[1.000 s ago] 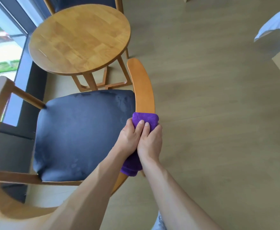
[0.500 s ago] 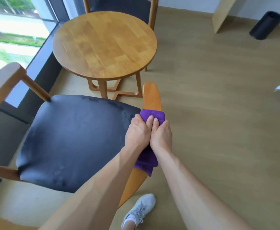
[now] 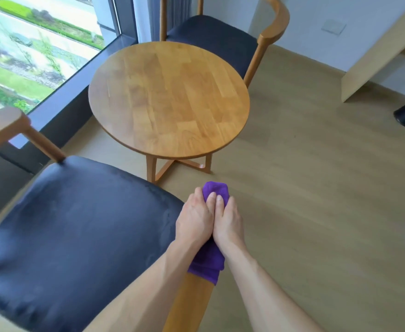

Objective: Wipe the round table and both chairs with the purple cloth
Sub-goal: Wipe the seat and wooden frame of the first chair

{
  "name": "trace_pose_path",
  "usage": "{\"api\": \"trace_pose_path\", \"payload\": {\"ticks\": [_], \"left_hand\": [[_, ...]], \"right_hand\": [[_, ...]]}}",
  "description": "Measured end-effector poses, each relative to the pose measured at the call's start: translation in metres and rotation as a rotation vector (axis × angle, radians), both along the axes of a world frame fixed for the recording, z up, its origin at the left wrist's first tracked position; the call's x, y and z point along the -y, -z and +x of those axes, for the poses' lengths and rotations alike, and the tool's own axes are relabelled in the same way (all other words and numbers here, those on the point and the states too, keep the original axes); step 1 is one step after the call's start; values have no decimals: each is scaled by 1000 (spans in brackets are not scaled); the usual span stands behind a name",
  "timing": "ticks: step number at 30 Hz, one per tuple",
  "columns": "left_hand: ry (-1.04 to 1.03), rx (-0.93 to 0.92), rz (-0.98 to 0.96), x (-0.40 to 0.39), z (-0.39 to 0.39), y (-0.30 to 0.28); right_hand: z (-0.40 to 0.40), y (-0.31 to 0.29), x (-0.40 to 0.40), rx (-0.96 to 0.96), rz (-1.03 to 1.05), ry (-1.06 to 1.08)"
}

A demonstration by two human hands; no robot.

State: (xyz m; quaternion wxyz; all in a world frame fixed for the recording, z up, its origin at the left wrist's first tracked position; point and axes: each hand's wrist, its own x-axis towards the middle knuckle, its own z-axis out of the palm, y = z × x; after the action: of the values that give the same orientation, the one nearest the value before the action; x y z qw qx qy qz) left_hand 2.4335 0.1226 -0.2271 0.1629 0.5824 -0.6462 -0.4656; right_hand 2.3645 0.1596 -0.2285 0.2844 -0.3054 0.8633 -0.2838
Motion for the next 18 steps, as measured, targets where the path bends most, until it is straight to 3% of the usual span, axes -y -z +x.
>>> {"api": "trace_pose_path", "payload": {"ticks": [10,18], "left_hand": [[-57,163,-84,48,-45,-22],[-73,49,-255,84,-157,-115]], "right_hand": [[-52,-15,55,99,-21,-94],[-196,-118,89,224,-222,-249]]}}
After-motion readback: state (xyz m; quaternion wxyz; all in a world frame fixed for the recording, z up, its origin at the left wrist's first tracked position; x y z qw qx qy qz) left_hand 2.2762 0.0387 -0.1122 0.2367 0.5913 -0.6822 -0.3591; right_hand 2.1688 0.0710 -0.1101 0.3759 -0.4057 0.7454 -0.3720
